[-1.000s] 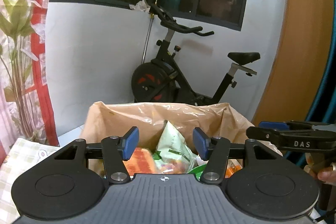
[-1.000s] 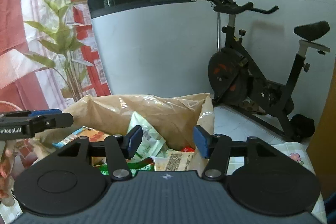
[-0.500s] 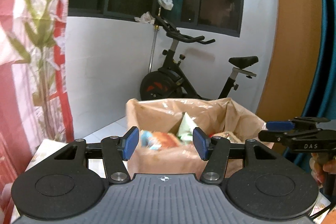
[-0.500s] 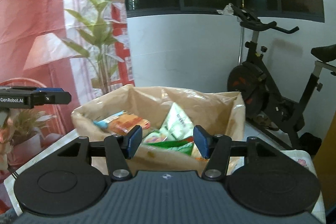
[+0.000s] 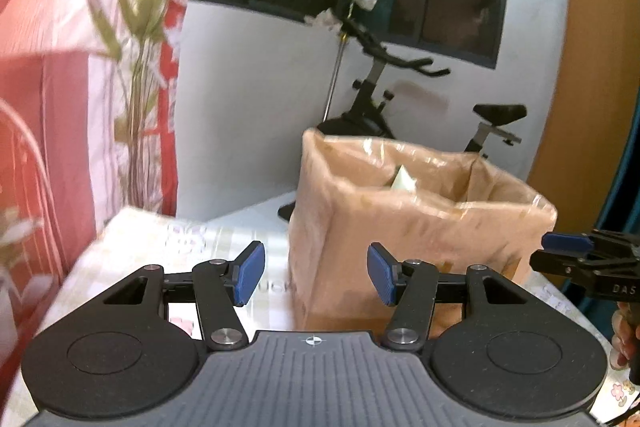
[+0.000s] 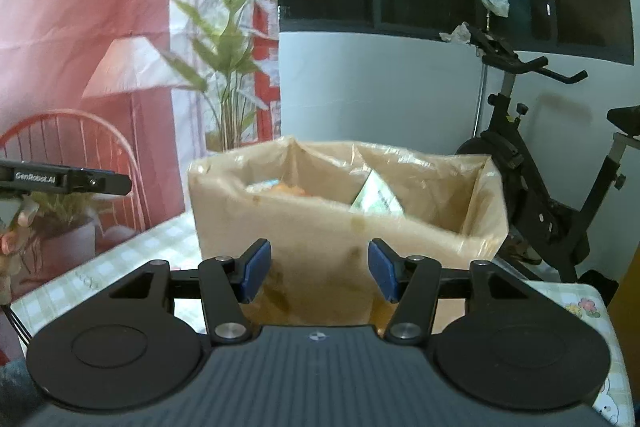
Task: Organize snacks
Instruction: 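Withdraw both tools from the box back toward the table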
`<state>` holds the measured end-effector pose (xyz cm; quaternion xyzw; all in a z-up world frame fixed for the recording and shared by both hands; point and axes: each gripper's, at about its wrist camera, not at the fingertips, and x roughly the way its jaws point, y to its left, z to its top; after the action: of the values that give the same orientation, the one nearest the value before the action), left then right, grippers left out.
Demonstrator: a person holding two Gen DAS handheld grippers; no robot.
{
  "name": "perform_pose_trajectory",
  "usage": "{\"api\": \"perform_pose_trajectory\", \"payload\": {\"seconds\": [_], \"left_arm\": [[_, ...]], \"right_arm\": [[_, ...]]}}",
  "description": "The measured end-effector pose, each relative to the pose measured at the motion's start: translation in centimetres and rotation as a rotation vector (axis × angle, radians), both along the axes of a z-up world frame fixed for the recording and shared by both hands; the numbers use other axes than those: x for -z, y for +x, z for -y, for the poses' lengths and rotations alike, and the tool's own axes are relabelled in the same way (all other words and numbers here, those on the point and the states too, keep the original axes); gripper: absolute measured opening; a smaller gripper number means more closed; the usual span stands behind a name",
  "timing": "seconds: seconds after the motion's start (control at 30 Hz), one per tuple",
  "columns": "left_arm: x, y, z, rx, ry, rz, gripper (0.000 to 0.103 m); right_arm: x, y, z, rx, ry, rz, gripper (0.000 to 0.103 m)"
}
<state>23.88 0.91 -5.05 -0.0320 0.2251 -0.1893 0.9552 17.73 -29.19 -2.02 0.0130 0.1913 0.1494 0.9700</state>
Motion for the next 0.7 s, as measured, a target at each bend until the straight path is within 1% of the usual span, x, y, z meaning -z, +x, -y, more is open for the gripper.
{"api": "perform_pose_trajectory", "payload": {"seconds": [0.1,0.33,0.4,0.7], "left_arm": [[1.4,-0.1,0.1,0.000,0.007,-0.037,0.059],[4.5,-0.3,1.1,0.022,0.040,-0.104,0.059],[5.2,-0.3,1.4,0.029,0.061,-0.120,0.059],[8.5,-0.2,2.2,0.060,0.124,-0.201,0.059]], "right_arm": [[1.2,-0.3,-0.2,0.008,0.011,-0.020,0.058],[4.1,-1.1,-0.9,-0.003,-0.024,-0.050,0.058],[5.2,-1.4,-0.9,-0.005,-0.027,-0.064,0.058],[9.9,-1.6,-0.9,-0.003,0.004,-0.172,0.058]]}}
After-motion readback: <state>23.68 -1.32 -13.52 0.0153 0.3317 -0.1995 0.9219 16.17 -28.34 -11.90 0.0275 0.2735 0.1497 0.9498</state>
